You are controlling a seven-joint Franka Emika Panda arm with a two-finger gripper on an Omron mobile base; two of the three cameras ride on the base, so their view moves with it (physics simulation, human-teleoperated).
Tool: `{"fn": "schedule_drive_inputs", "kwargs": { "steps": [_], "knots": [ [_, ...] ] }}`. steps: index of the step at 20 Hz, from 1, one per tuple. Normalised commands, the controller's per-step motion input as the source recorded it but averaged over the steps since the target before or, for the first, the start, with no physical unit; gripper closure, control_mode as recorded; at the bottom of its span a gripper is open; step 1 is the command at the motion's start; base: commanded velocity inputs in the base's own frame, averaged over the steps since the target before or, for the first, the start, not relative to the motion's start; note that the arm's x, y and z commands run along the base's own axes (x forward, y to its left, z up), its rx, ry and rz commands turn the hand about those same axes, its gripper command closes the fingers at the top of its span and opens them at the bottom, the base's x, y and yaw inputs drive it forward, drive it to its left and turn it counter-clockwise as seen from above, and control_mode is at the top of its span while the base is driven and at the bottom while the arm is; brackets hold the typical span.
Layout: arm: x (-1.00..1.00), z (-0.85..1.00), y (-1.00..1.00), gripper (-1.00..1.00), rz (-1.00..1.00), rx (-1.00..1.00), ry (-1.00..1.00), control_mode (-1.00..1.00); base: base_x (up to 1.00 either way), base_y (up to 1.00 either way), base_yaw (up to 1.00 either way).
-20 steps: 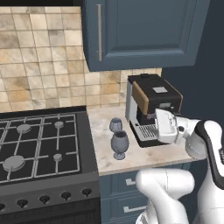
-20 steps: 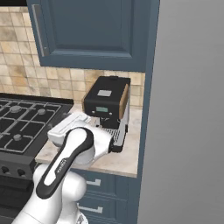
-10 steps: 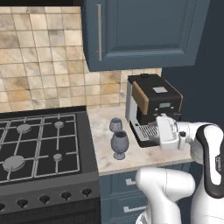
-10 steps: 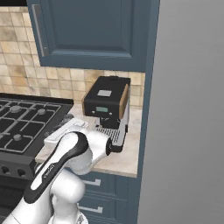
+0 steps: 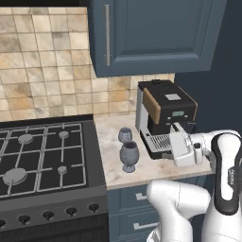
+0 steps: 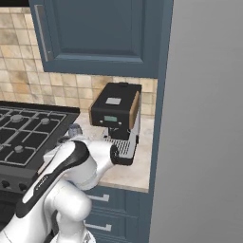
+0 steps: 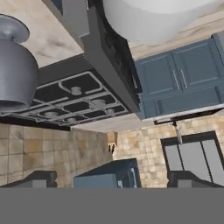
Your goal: Retrieve the wine glasses from the counter and place one next to each plate.
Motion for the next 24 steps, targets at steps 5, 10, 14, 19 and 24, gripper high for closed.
{"fn": "schedule_drive_inputs", "kwargs": {
  "steps": [5, 10, 14, 19, 24],
  "knots": [
    [-0.26, -0.11, -0.15, -1.00, 0.04, -0.08, 0.08, -1.00, 0.00, 0.00, 0.00],
    [-0.11, -0.29, -0.03, -1.00, 0.09, -0.15, 0.07, -1.00, 0.00, 0.00, 0.00],
    [0.00, -0.37, -0.04, -1.00, 0.08, -0.14, 0.11, -1.00, 0.00, 0.00, 0.00],
    [0.00, -0.24, -0.17, -1.00, 0.03, -0.08, 0.04, -1.00, 0.00, 0.00, 0.00],
    [0.02, -0.22, -0.02, -1.00, 0.01, -0.02, -0.01, -1.00, 0.00, 0.00, 0.00]
  ]
}}
